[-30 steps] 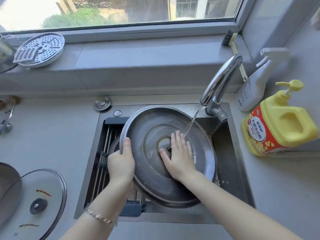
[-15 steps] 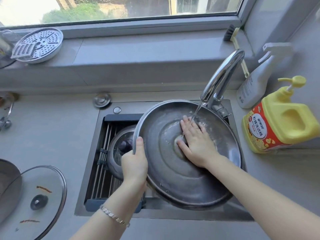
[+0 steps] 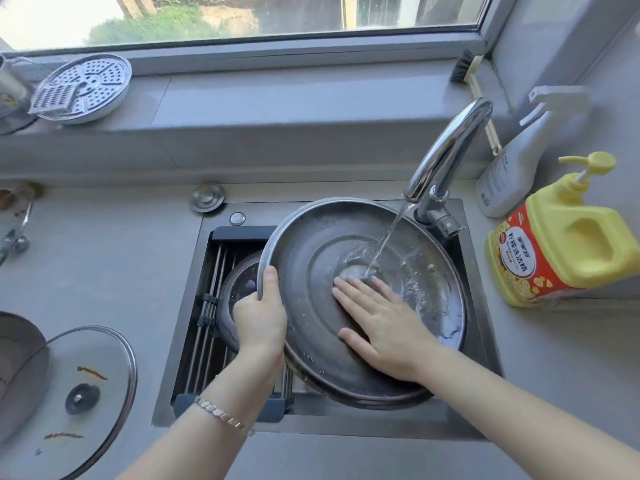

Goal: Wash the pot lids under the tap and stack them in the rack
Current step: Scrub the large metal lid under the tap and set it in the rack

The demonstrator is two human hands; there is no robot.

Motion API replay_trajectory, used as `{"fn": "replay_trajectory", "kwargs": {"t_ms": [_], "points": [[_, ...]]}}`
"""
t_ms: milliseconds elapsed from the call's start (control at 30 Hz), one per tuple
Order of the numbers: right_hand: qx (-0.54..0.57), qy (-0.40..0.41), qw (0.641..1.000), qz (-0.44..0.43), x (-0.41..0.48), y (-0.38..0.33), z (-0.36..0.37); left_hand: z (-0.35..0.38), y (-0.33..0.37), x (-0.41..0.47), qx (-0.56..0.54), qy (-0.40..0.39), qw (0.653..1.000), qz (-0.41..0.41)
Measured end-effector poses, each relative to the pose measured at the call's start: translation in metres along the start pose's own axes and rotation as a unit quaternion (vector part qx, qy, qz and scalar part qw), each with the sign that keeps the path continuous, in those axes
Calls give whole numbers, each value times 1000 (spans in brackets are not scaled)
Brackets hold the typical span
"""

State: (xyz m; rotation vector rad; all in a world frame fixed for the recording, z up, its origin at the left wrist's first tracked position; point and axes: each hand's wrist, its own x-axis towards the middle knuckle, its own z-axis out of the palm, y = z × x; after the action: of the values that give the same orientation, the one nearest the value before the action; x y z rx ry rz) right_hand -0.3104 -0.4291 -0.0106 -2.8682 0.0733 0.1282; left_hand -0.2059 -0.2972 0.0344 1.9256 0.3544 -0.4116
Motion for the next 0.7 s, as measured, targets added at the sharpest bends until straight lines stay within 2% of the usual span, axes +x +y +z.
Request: {"fn": "replay_trajectory", "kwargs": {"t_ms": [133, 267, 333, 400, 567, 700], "points": [[20, 9, 998, 53, 3, 3, -5, 1, -2, -4, -6, 1, 1000, 2], [48, -20, 999, -4, -17, -14, 3, -3, -1, 1, -2, 14, 1000, 4], [52, -44, 998, -4, -19, -12, 2, -4, -3, 0, -1, 14, 1000, 5], [76, -21, 997, 3, -11, -8, 2, -2, -3, -2, 2, 12, 1000, 7], [105, 11, 991, 80, 16, -12, 2, -4, 10, -1, 1, 37, 998, 50], [118, 49, 955, 266, 31, 24, 0, -10, 13, -10, 8, 49, 995, 88]]}}
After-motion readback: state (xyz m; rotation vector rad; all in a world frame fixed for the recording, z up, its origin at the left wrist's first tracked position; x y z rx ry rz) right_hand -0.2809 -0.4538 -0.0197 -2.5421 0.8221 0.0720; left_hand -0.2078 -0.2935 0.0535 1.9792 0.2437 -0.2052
